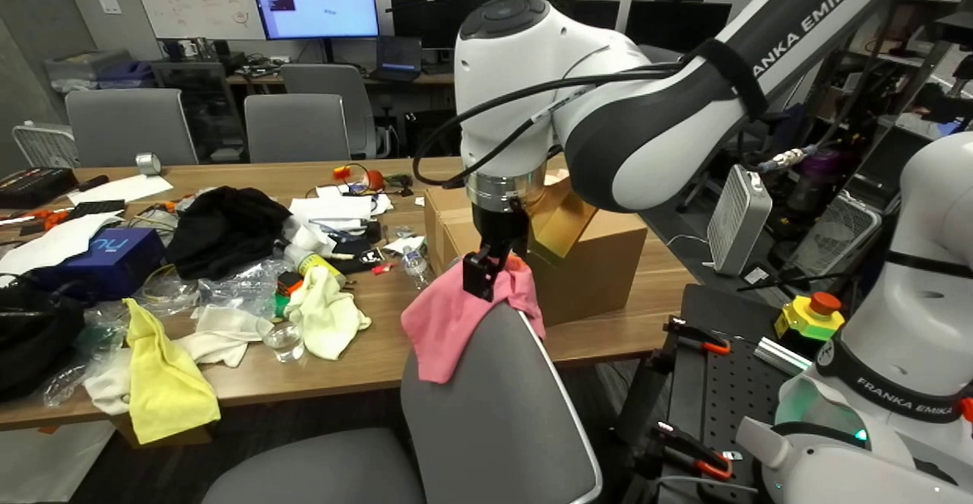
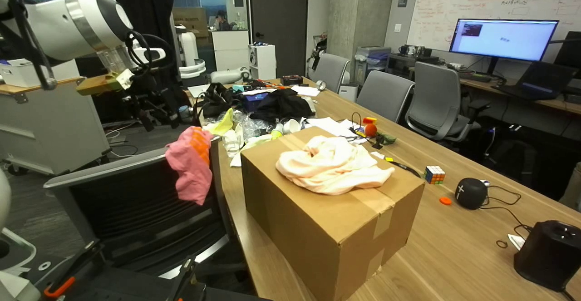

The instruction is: Pick up the clothes from the headrest of the chair and put them on the box

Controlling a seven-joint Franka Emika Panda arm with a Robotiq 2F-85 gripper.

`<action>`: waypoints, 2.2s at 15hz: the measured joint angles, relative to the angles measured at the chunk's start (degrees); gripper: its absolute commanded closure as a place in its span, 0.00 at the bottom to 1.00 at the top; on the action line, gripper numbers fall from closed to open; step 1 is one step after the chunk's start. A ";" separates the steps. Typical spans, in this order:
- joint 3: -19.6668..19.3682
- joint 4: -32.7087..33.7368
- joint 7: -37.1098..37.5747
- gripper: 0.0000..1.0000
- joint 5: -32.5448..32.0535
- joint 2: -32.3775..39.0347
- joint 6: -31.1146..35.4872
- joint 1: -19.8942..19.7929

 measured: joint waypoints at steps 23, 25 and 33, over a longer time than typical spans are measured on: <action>-2.59 -2.81 27.01 0.69 -23.65 5.81 9.89 -0.88; -2.58 -2.71 27.86 0.84 -24.21 5.79 9.89 -0.63; -2.40 -2.55 28.84 0.98 -24.92 4.89 9.88 -0.44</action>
